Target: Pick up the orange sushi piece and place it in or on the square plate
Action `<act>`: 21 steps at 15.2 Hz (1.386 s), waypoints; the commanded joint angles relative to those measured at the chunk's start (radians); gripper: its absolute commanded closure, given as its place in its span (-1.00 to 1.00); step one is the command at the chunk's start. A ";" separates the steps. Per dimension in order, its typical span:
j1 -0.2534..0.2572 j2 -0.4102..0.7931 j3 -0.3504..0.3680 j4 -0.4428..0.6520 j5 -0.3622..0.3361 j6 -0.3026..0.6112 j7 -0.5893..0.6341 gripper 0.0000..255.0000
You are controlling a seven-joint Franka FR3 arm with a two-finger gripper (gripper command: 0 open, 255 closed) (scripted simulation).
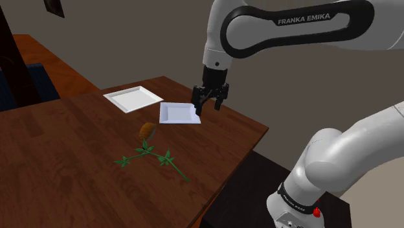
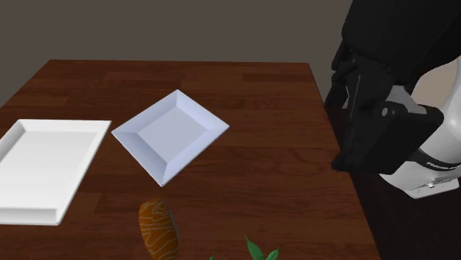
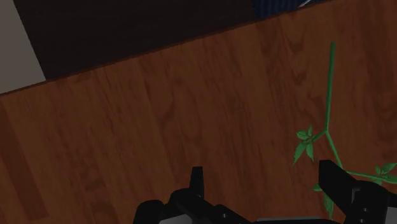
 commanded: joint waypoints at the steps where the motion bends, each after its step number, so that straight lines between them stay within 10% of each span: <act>1: -0.013 0.071 0.031 0.020 -0.005 0.058 0.071 -1.00; 11: -0.050 0.469 0.138 0.239 -0.137 0.241 0.457 -1.00; 21: 0.016 0.881 0.087 0.596 -0.319 0.271 0.796 -1.00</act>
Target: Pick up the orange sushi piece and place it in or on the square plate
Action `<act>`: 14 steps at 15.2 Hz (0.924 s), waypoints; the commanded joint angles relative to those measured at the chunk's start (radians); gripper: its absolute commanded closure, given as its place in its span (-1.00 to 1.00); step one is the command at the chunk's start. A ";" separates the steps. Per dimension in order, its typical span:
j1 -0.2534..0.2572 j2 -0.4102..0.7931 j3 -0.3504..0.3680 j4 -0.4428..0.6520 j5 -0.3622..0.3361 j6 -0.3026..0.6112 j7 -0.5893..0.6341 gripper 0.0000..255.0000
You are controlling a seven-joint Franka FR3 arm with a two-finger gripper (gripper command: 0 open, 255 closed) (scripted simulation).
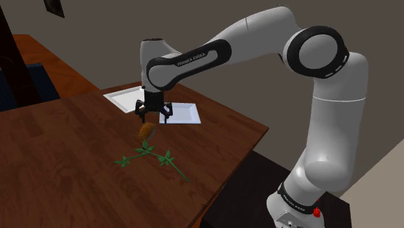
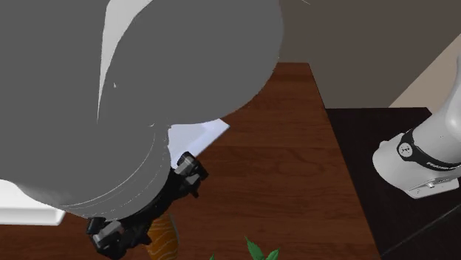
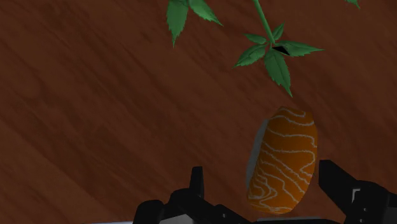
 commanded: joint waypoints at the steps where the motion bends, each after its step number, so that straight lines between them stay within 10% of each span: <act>1: 0.023 0.090 -0.020 0.088 -0.030 -0.003 0.063 -1.00; 14: 0.046 0.207 -0.051 0.135 -0.063 0.065 0.114 -1.00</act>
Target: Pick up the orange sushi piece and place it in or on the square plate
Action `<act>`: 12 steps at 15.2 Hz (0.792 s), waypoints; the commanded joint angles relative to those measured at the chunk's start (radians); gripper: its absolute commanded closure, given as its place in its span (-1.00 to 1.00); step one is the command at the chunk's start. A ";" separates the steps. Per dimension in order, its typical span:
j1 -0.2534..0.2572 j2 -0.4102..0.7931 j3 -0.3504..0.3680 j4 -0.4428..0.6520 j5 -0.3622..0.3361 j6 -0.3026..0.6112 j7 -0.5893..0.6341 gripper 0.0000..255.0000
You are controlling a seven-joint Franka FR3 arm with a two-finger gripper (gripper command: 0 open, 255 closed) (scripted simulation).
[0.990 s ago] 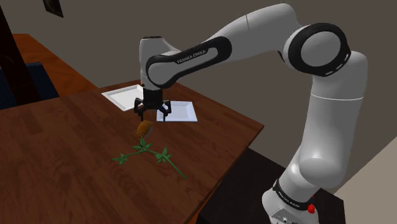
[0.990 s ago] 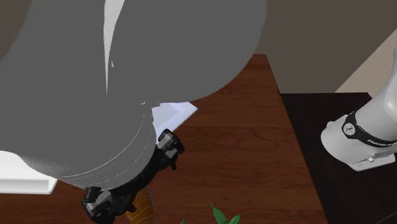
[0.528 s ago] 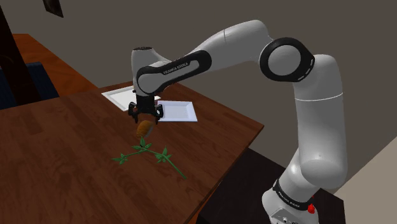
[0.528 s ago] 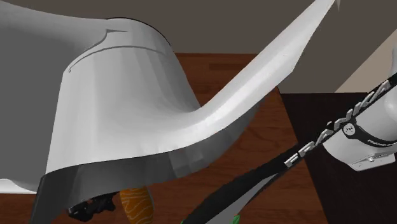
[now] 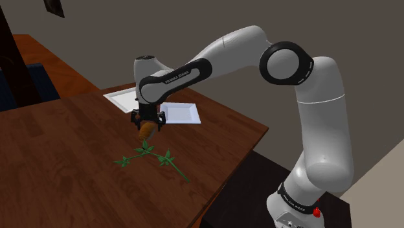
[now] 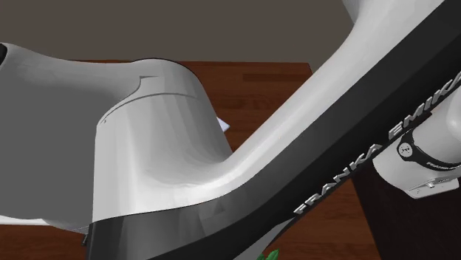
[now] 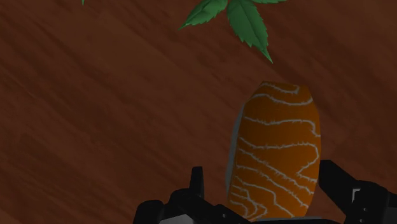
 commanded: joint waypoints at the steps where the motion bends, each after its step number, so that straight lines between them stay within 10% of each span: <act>1: 0.000 0.000 0.000 0.000 0.000 0.001 0.000 -1.00; 4: 0.000 0.000 0.000 0.000 0.000 0.001 0.000 -1.00; 5: 0.000 0.000 0.000 0.000 0.000 0.001 0.000 1.00; 12: 0.001 -0.002 0.001 -0.003 0.000 0.001 0.002 1.00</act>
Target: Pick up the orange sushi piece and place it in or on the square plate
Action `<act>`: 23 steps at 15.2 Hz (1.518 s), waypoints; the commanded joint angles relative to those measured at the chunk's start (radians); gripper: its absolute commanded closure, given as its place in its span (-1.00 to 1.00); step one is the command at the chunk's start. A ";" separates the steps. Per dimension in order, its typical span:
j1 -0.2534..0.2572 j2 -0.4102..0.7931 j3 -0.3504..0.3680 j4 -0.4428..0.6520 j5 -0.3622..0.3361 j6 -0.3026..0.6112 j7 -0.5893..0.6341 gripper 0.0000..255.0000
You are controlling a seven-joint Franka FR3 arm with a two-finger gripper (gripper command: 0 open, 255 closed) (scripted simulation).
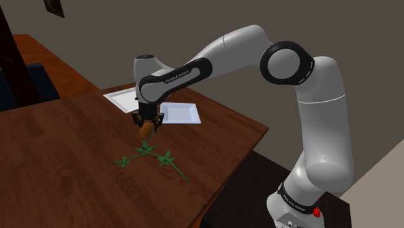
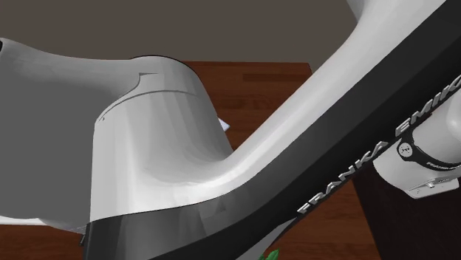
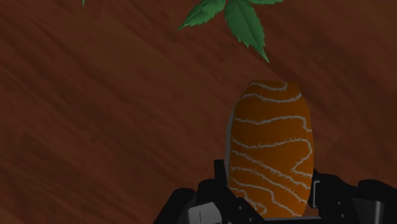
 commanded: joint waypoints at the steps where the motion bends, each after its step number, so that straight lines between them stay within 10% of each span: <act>1: 0.001 0.003 0.000 -0.002 0.000 0.000 0.000 1.00; 23: -0.059 -0.111 0.006 0.060 0.045 -0.170 -0.086 1.00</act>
